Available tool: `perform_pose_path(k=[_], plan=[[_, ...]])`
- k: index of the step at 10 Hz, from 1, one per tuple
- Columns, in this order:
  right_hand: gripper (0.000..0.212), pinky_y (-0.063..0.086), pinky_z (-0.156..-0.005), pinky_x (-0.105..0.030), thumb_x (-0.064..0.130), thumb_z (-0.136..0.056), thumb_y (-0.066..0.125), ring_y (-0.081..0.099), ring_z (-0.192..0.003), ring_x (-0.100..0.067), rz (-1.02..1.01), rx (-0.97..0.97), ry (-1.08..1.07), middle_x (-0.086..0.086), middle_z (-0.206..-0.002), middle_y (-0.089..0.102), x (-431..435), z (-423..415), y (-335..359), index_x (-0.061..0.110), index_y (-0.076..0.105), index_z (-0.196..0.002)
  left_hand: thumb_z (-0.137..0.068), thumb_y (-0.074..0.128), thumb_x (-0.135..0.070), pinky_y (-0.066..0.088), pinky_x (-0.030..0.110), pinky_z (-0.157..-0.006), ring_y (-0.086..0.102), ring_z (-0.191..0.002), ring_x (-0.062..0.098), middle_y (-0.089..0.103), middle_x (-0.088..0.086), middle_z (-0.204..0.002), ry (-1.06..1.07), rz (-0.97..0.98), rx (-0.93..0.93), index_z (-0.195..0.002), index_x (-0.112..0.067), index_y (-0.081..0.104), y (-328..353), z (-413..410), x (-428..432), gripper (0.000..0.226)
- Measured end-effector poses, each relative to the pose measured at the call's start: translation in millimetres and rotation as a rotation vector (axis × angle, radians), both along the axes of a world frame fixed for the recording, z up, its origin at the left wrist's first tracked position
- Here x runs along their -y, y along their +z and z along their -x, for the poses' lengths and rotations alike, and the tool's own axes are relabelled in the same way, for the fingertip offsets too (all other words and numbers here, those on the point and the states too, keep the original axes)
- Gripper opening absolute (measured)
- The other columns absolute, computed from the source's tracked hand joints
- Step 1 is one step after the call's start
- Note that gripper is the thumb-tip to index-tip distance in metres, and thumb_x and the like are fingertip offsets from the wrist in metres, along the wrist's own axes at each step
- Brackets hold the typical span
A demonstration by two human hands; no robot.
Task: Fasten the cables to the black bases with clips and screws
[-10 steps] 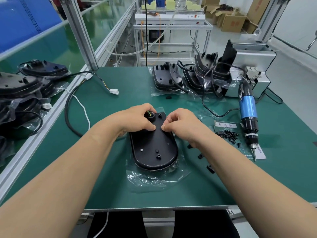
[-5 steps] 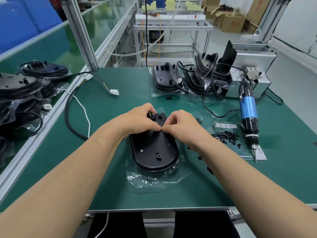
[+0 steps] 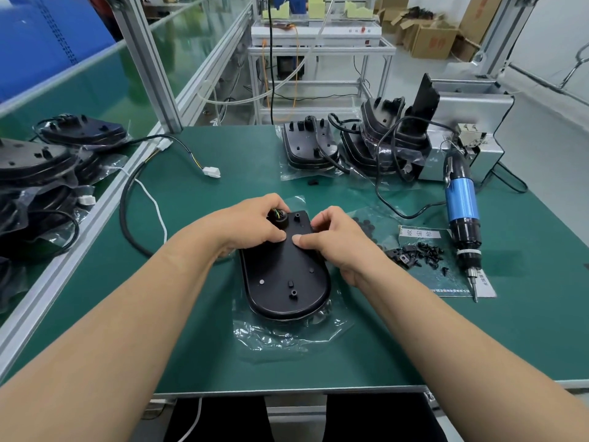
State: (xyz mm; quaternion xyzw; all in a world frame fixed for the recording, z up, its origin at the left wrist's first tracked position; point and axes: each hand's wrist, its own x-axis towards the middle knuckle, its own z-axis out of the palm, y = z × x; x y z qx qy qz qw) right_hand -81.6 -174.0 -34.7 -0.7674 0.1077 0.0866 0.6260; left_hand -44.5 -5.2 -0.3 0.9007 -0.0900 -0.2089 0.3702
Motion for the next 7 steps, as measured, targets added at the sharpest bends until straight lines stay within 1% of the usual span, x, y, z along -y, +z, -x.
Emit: perform_pose_path(k=[1,2,3,4,5,6,7], plan=[[0.036,0.056,-0.084,-0.046,0.02,-0.076,0.083,0.058,-0.088,-0.023,0.05,0.072,-0.036,-0.01,-0.108,0.06,-3,2,-5,0.02,0.051,-0.093,-0.086,0.068,-0.014,0.05,0.036,-0.085,0.058,-0.09,0.021,0.062,0.006,-0.107,-0.012,0.013,0.006,-0.116,-0.026,0.056,1,0,1,0.035],[0.035,0.055,-0.089,-0.05,0.038,-0.08,0.08,0.063,-0.099,-0.025,0.109,0.082,-0.029,-0.005,-0.109,0.064,0,2,-8,0.019,0.055,-0.097,-0.085,0.068,-0.012,0.051,0.038,-0.087,0.06,-0.091,0.022,0.063,0.006,-0.106,0.006,0.03,-0.008,-0.116,-0.024,0.057,2,1,2,0.035],[0.043,0.053,-0.085,-0.04,0.05,-0.078,0.077,0.062,-0.095,-0.019,0.302,0.148,0.023,0.001,-0.104,0.063,3,1,-11,0.019,0.055,-0.097,-0.085,0.068,-0.01,0.05,0.035,-0.085,0.059,-0.089,0.019,0.063,0.005,-0.106,0.005,0.049,-0.024,-0.117,-0.023,0.057,1,1,0,0.036],[0.036,0.044,-0.075,-0.032,0.046,-0.083,0.074,0.057,-0.089,-0.016,0.424,0.244,0.016,0.002,-0.098,0.059,0,1,-12,0.018,0.053,-0.092,-0.085,0.068,-0.01,0.05,0.034,-0.086,0.06,-0.091,0.019,0.064,0.004,-0.106,0.004,0.05,-0.011,-0.117,-0.023,0.057,2,1,1,0.036],[0.026,0.033,-0.071,-0.029,0.042,-0.093,0.064,0.051,-0.086,-0.015,0.525,0.312,0.018,0.004,-0.095,0.054,-1,3,-12,0.019,0.051,-0.091,-0.084,0.069,-0.011,0.051,0.034,-0.089,0.061,-0.095,0.019,0.065,0.002,-0.106,0.01,0.033,0.017,-0.117,-0.026,0.057,0,3,1,0.038],[0.022,0.035,-0.074,-0.028,0.042,-0.095,0.059,0.051,-0.087,-0.012,0.517,0.329,0.015,0.005,-0.097,0.054,3,3,-10,0.021,0.054,-0.095,-0.082,0.071,-0.013,0.049,0.033,-0.092,0.06,-0.099,0.019,0.064,0.002,-0.113,0.016,0.02,0.046,-0.122,-0.027,0.058,-2,3,-2,0.044],[0.016,0.041,-0.08,-0.027,0.037,-0.095,0.059,0.055,-0.091,-0.008,0.404,0.363,-0.007,0.006,-0.099,0.058,7,9,-6,0.022,0.058,-0.096,-0.082,0.072,-0.015,0.041,0.026,-0.098,0.054,-0.112,0.011,0.057,-0.005,-0.128,0.029,0.014,0.131,-0.132,-0.027,0.053,-6,7,-4,0.055]])
